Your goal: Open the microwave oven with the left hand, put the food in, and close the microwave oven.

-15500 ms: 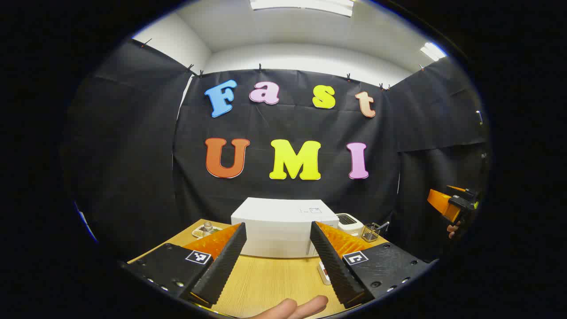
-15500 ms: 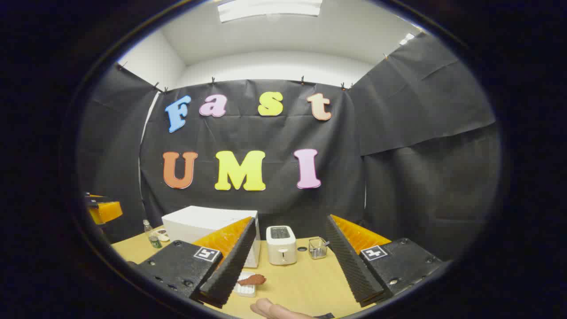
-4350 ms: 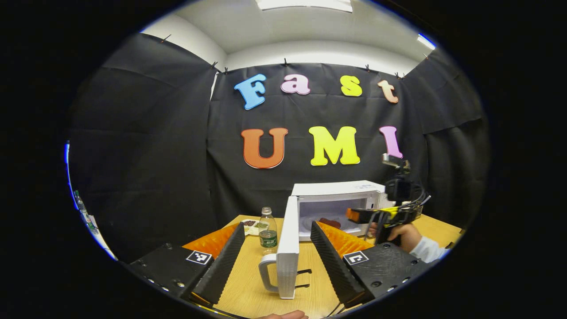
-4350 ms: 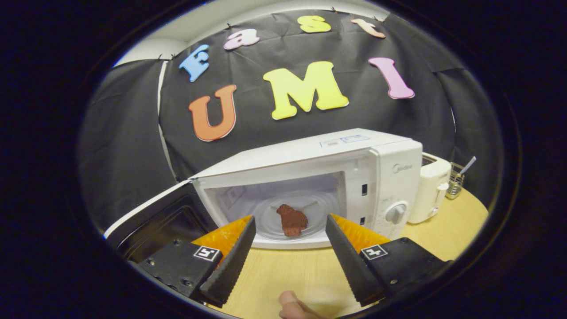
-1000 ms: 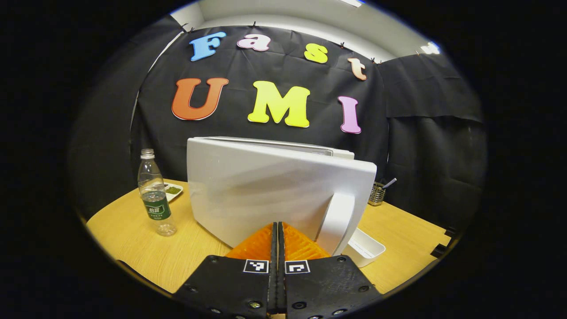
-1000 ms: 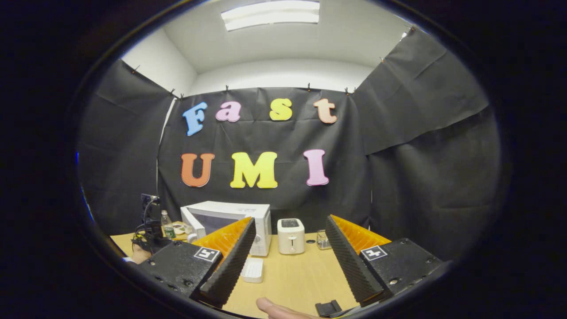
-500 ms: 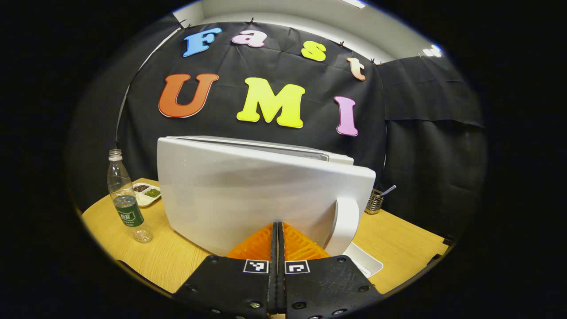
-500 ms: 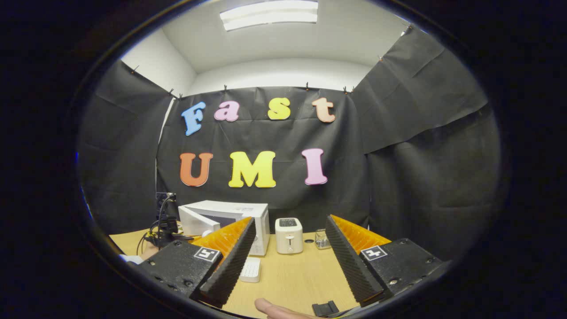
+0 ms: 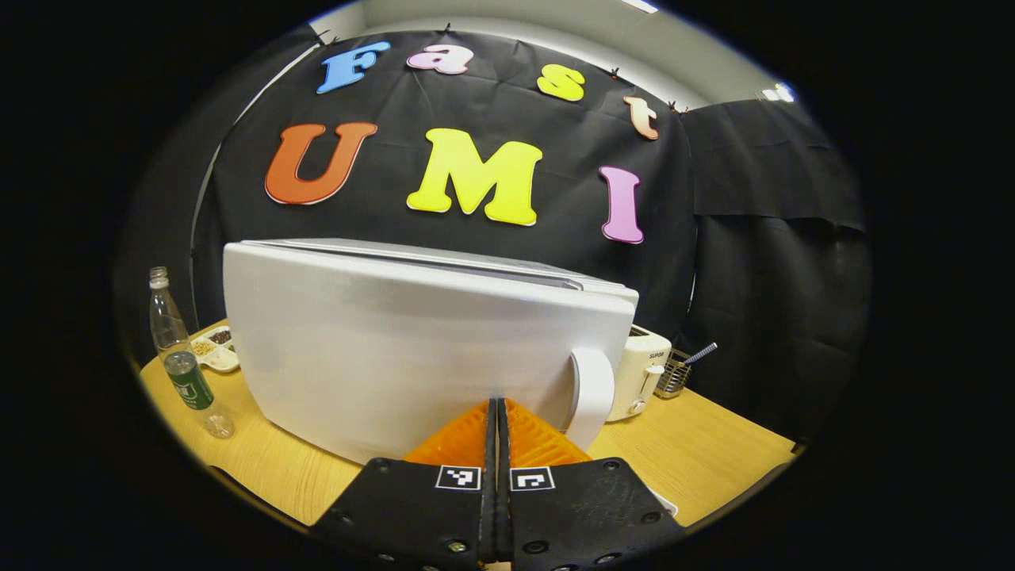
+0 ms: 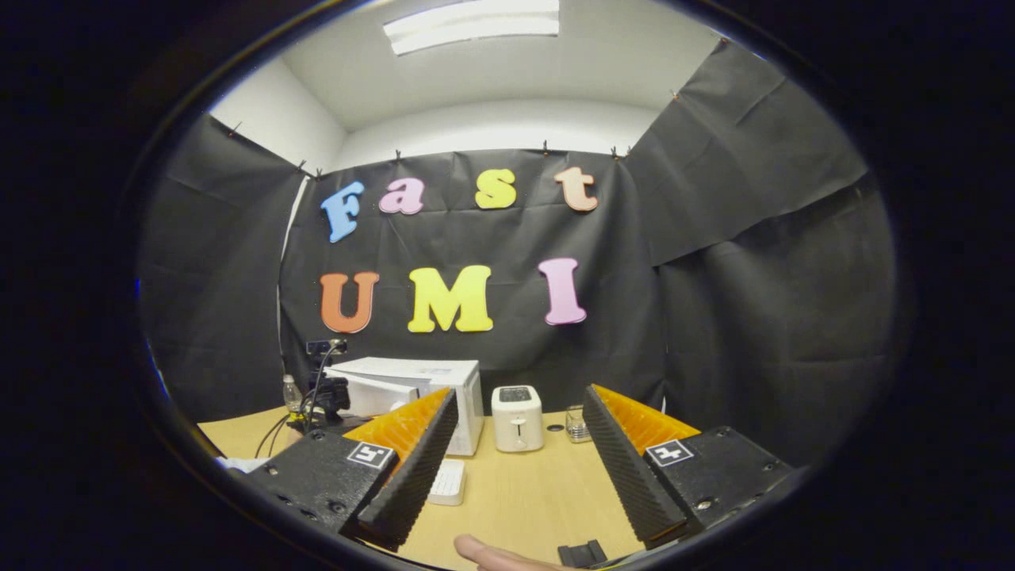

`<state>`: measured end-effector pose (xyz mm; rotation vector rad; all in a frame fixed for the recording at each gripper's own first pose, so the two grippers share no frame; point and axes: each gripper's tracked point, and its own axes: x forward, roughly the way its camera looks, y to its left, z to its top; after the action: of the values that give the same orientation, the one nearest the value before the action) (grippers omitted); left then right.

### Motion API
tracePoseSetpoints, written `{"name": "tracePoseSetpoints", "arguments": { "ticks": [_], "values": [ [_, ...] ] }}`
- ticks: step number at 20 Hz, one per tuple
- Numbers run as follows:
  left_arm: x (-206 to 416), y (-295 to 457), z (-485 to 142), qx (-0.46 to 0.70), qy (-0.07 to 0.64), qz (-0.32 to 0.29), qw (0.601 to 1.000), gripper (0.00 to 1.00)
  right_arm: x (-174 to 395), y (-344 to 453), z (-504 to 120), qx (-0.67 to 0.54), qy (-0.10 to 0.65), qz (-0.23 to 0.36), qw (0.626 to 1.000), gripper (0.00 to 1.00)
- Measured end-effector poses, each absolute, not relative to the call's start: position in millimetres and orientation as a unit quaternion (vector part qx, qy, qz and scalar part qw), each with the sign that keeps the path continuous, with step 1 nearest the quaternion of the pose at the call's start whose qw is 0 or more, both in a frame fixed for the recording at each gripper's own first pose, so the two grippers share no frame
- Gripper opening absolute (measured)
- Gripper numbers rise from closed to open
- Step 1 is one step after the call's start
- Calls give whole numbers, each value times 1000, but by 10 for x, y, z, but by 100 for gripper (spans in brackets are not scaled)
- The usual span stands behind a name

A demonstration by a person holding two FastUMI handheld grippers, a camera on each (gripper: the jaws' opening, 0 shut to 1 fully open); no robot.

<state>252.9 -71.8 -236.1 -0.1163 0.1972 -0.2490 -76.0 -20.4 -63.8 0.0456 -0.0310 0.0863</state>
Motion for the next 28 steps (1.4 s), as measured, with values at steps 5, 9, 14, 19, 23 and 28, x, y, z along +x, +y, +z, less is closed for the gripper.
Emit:
{"name": "tracePoseSetpoints", "arguments": {
  "ticks": [5,9,14,19,23,28],
  "values": [
    [2927,-902,-2292,-63,105,-106,987,0,-651,-258,-732,39,-11,53,998,100],
    [3193,-957,-2313,-75,128,-92,985,0,-671,-323,-754,42,-8,48,998,89],
    [3141,-940,-2400,-61,153,-84,983,1,-778,-314,-707,37,-8,37,999,90],
    [3127,-843,-2491,-35,172,-61,983,1,-858,-302,-605,29,-18,25,999,100],
    [2963,-647,-2436,-32,188,-39,981,1,-846,-236,-627,34,-11,27,999,100],
    [2510,-438,-1804,-39,129,-39,990,1,-809,-220,-675,44,3,19,999,100]
  ]
}}
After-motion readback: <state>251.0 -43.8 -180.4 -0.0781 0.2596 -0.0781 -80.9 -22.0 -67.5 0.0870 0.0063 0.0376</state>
